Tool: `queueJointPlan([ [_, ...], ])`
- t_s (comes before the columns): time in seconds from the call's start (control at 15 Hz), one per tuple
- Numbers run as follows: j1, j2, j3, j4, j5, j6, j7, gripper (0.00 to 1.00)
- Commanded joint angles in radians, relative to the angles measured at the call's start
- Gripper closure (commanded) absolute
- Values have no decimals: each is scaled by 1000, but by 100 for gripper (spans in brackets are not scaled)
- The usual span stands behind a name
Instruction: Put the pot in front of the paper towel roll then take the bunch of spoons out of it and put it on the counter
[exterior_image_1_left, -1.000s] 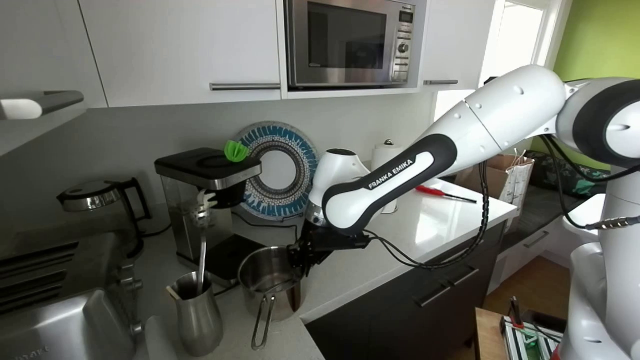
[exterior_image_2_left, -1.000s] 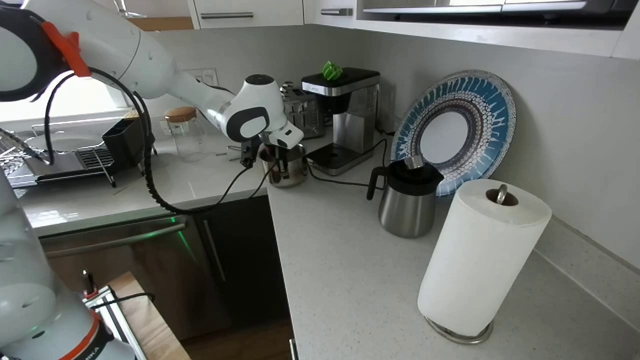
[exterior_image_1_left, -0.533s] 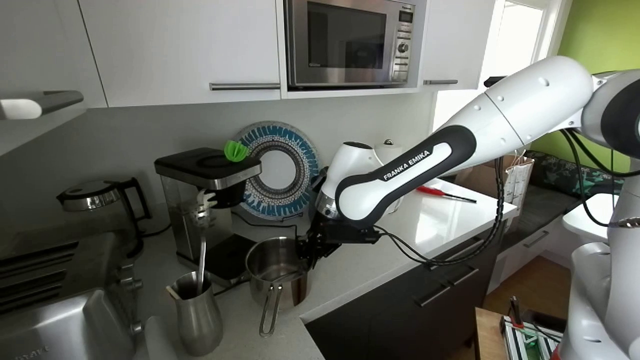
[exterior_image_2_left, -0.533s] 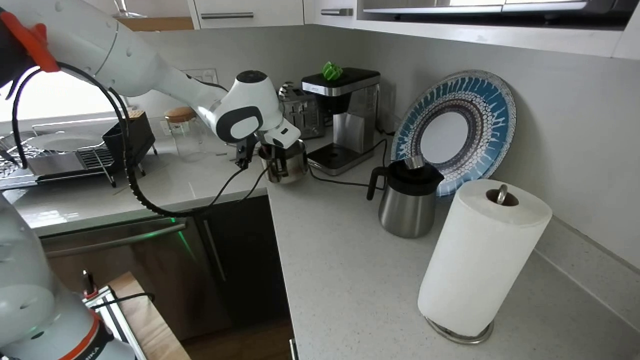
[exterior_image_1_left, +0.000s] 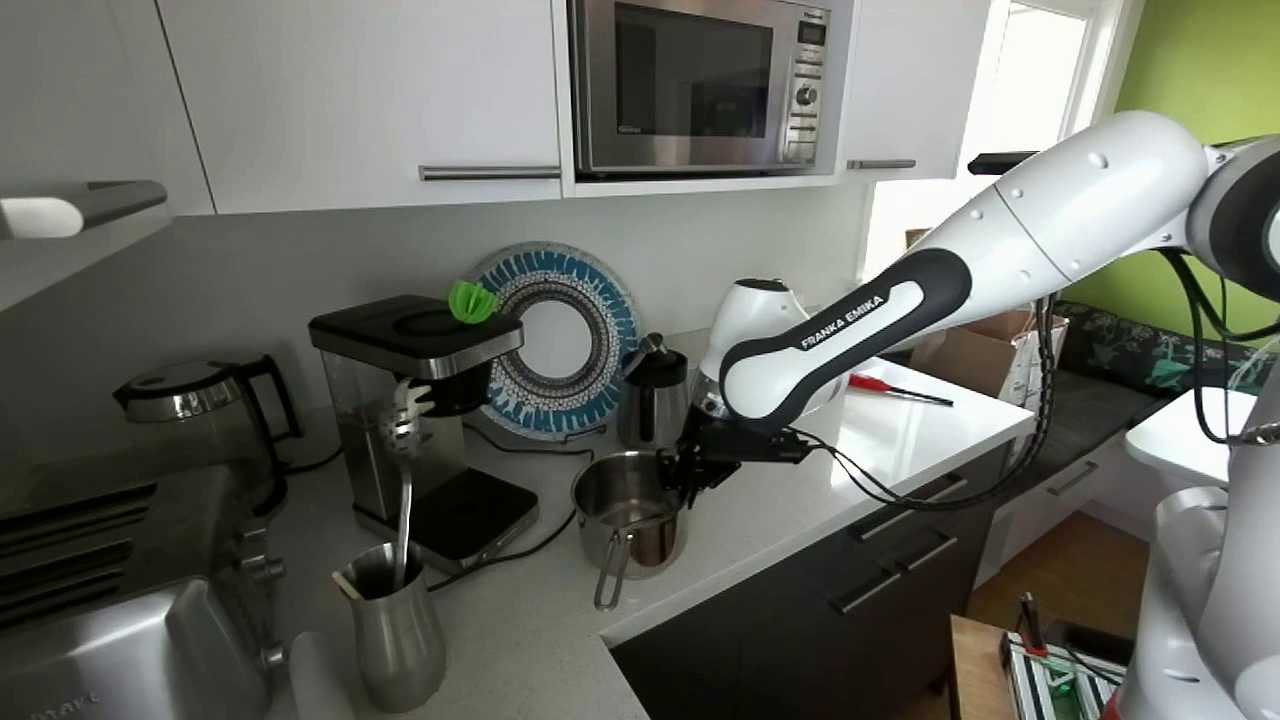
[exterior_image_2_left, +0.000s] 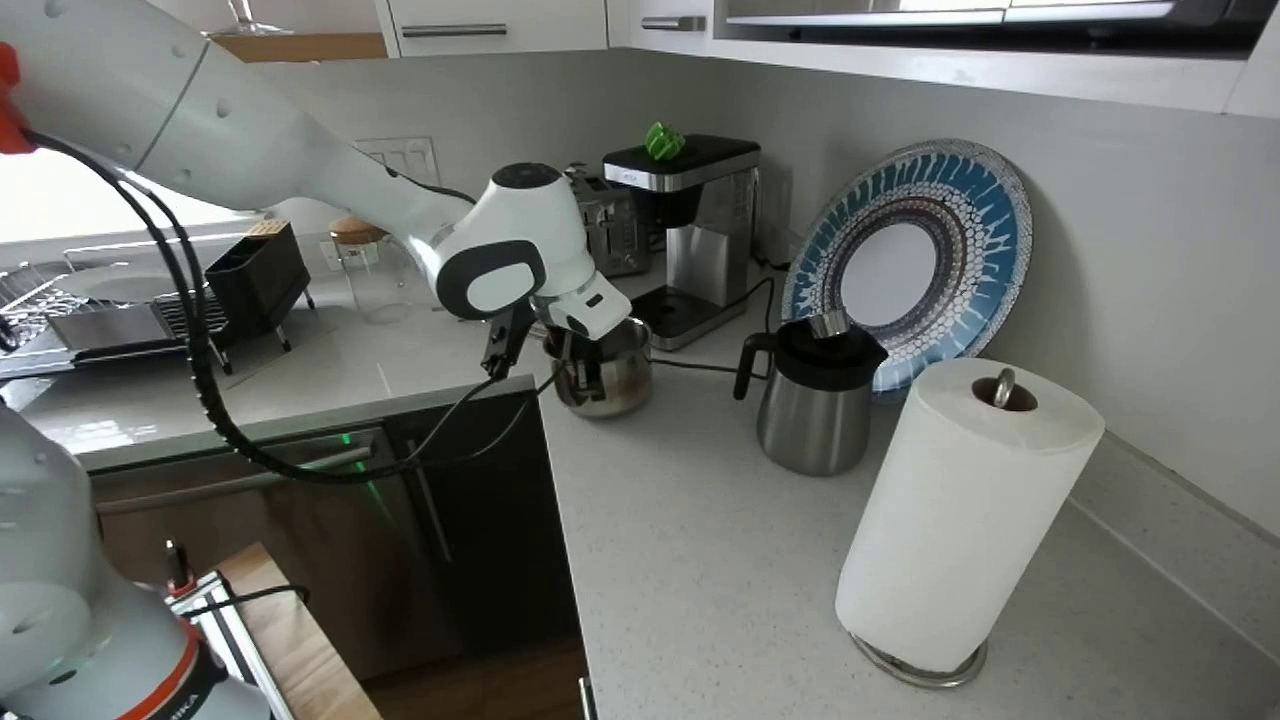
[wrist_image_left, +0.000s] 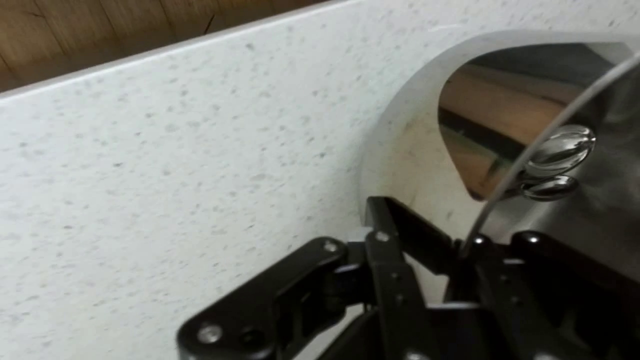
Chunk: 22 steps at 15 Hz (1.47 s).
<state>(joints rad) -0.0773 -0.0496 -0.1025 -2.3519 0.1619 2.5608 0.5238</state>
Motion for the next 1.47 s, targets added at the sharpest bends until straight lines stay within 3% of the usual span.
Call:
queueJointPlan([
  [0.0,-57,-117,-32,-81,40,45,29,98],
  [0.07,-51,-40,-17,-30,11,11,5,92],
  [0.2,-74,-68,-30,-49,17,15,5,92],
  [0.27,-63,-71,-31,-48,67,13,-19,98],
  [0.33,-71,-74,-34,-50,66,23,-8,98],
  [0.67,-146,-172,-85,-116,-18,-43,-37,98],
  [0.8,-190,-205,-105,-143,-60,-9,-20,98],
  [1.07,-235,-205,-163,-140,47,-21,-52,98],
  [1.13,-241,-166,-141,-125,-6,-18,-37,92],
  [1.2,-248,-168,-153,-127,10,-18,-47,92],
  [1.27,-250,-168,-158,-129,18,-18,-49,98],
  [1.4,-254,-155,-168,-119,30,-5,-50,98],
])
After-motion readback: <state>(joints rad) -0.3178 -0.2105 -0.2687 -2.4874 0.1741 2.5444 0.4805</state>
